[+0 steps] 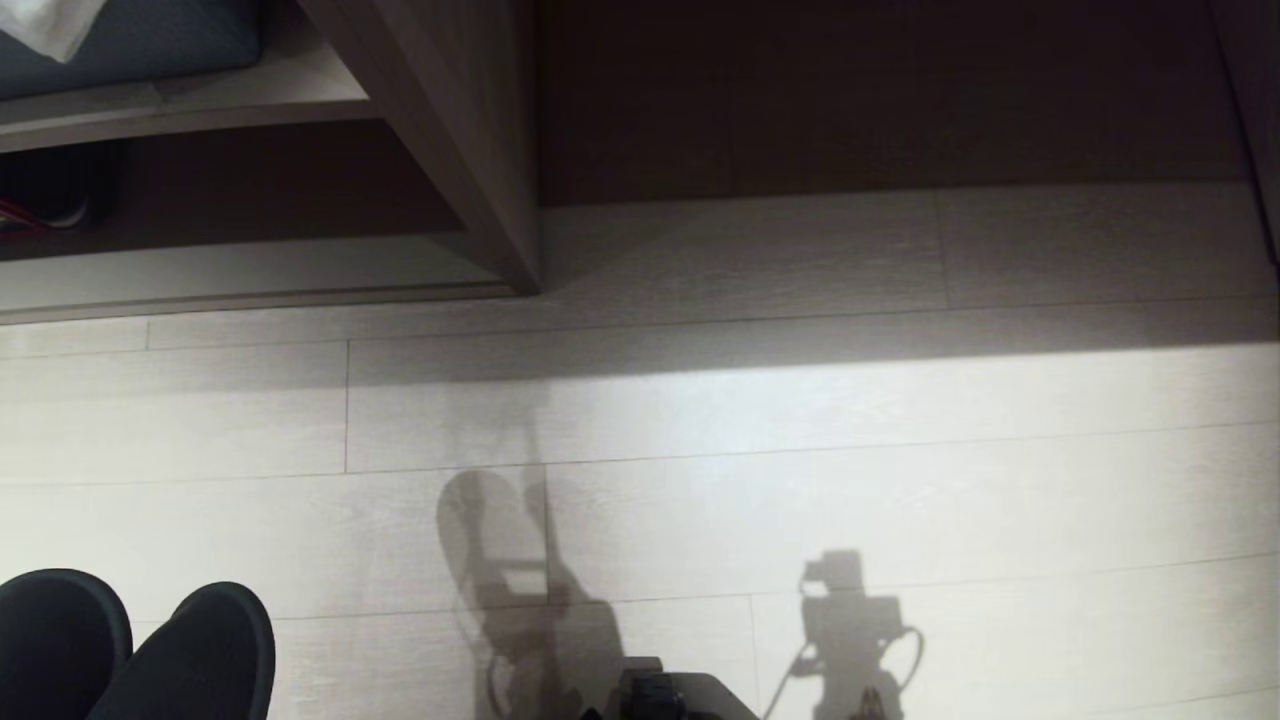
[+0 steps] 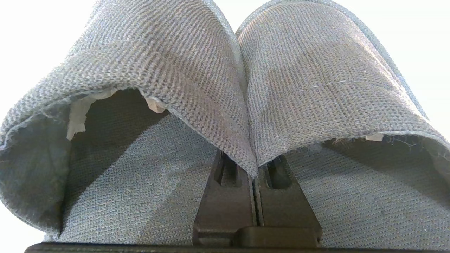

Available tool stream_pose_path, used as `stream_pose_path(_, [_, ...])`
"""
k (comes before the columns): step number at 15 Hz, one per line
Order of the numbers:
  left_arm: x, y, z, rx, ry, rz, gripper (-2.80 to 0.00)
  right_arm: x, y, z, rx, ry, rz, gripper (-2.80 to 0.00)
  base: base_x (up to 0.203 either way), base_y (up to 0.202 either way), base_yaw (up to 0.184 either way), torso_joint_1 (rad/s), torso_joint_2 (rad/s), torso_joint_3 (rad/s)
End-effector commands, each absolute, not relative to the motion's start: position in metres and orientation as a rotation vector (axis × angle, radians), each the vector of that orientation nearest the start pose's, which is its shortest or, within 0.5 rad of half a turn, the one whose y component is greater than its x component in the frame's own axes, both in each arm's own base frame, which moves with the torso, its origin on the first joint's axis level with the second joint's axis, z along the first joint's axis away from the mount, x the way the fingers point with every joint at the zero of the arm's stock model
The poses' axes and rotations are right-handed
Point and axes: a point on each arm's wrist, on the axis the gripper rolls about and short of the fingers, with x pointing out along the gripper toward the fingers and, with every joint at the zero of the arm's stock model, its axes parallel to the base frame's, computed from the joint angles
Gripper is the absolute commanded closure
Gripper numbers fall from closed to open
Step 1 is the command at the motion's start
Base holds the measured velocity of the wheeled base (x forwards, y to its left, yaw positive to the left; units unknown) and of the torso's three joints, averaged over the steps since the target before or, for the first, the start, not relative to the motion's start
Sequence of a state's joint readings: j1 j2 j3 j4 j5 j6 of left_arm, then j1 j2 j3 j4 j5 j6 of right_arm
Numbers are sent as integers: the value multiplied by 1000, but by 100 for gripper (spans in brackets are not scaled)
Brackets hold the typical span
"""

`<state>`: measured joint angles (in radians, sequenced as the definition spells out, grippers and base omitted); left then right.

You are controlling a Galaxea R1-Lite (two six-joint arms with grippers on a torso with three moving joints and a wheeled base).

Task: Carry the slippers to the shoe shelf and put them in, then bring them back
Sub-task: Place the slippers on the floor

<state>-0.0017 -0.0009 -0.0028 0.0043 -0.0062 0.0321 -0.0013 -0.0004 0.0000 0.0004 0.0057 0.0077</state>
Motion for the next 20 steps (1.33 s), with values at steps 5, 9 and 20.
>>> stream_pose_path(5, [-23, 0, 76, 32, 1, -8, 0, -23, 0, 75, 8, -2, 5, 0, 0, 0, 0, 0, 1, 203])
stream_pose_path(9, [-23, 0, 76, 32, 1, -7, 0, -23, 0, 75, 8, -2, 6, 0, 0, 0, 0, 0, 0, 203])
stream_pose_path(20, [-23, 0, 76, 32, 1, -7, 0, -23, 0, 75, 8, -2, 5, 0, 0, 0, 0, 2, 0, 204])
